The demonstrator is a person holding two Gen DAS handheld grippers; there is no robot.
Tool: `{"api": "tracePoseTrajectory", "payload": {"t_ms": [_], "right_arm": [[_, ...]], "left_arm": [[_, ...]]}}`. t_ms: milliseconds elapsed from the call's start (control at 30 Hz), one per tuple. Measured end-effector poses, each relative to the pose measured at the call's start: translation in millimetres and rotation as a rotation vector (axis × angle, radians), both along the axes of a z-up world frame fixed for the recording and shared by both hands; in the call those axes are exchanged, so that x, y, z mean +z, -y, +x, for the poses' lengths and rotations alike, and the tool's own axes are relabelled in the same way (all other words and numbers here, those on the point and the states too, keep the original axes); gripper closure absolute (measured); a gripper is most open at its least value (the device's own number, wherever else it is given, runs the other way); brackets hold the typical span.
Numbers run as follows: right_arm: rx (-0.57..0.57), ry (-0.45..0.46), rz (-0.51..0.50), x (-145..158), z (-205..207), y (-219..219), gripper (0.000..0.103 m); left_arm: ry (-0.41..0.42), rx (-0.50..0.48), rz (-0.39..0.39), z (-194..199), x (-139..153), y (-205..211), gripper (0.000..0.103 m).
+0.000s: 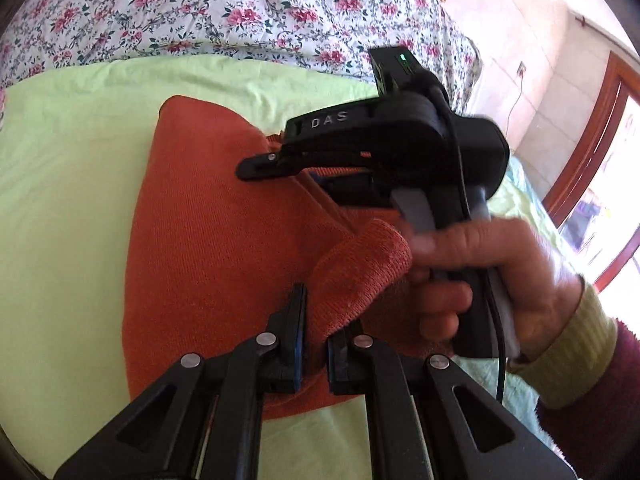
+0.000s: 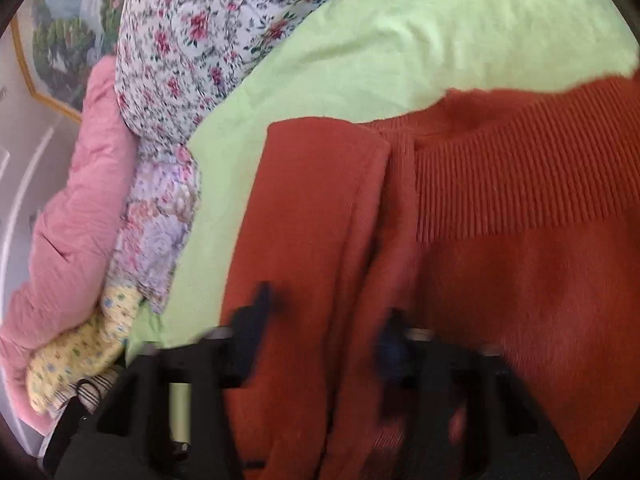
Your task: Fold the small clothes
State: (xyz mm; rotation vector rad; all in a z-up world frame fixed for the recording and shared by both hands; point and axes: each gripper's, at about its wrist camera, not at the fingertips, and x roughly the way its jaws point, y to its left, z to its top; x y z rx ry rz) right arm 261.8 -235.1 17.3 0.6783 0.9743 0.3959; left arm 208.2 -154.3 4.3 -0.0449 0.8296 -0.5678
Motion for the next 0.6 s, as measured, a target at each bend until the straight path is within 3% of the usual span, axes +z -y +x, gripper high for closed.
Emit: {"api": "tracePoseTrajectory", "payload": {"t_ms": [67, 267, 367, 433, 600], "right_arm": [[-0.010, 0.014, 0.000, 4.6, -1.9, 5.8, 0.087], [-0.090, 0.140, -0.003, 47.7, -47.0, 54.1, 0.088], [-0.153, 0.166, -0.061, 61.5, -75.1, 84.3, 0.088], [-0.202, 0.139, -0.112, 55.9, -91.6, 104.2, 0.088], [-0.273, 0.046, -0.110, 18.0, -110.7, 141.5, 0.089]], "left_arm": [[0.004, -0.013, -0.006, -3.8, 4.6, 2.1, 0.097], [0.060, -0.136, -0.045, -19.4, 34.3, 51.9, 0.097], [0.033, -0.192, -0.063, -23.0, 29.0, 87.3, 0.097], [0.002, -0.221, -0.064, -23.1, 18.0, 106.1, 0.097], [-0.022, -0.230, -0.021, -26.8, -3.8, 133.5, 0.097]]}}
